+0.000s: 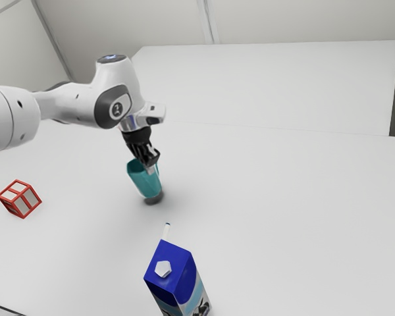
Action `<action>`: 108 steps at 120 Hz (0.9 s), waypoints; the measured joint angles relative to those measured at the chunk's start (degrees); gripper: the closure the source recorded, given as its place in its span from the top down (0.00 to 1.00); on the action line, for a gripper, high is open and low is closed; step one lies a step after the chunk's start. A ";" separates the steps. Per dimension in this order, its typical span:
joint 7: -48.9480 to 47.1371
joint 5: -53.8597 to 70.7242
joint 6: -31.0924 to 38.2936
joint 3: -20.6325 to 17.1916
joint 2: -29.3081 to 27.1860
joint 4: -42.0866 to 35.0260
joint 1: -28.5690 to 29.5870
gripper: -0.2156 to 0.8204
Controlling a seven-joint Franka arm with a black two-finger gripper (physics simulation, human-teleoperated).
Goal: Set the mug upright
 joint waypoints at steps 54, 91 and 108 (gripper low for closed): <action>-6.30 1.08 1.76 -0.08 2.87 0.07 -0.48 0.41; -8.26 -1.50 -9.00 1.25 -1.92 11.25 -1.31 0.70; -8.83 -1.32 -16.65 2.86 -2.04 20.78 -0.59 0.75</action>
